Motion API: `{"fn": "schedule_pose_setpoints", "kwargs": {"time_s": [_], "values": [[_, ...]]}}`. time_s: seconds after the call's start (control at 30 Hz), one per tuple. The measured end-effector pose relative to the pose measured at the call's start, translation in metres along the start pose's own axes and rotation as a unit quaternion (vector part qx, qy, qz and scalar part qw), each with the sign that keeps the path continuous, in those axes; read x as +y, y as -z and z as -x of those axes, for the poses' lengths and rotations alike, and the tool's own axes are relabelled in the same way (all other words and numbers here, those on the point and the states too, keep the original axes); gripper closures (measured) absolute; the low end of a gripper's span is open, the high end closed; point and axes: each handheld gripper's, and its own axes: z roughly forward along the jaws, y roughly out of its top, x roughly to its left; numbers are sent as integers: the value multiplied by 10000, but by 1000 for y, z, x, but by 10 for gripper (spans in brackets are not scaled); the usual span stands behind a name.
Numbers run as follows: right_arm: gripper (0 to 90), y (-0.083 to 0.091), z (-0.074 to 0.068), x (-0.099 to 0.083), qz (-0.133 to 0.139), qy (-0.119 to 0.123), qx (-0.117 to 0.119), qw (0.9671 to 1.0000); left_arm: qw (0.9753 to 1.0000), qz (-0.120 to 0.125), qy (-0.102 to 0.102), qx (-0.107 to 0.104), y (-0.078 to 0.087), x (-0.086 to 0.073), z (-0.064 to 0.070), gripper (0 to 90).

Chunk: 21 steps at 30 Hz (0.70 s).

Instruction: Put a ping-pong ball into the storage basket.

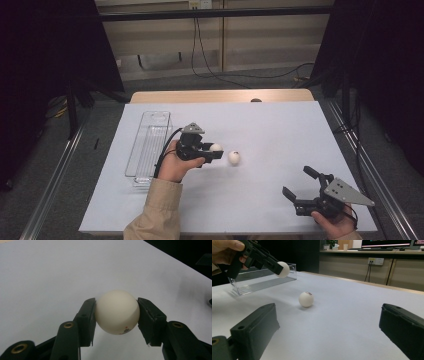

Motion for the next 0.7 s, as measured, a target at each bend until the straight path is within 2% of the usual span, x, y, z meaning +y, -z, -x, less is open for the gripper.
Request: {"fn": "schedule_pose_setpoints", "kwargs": {"time_s": [0.7], "values": [[13,0,0,0,30,-11,4,10000,9999,58,64,99,9,-1,-6,510]]}}
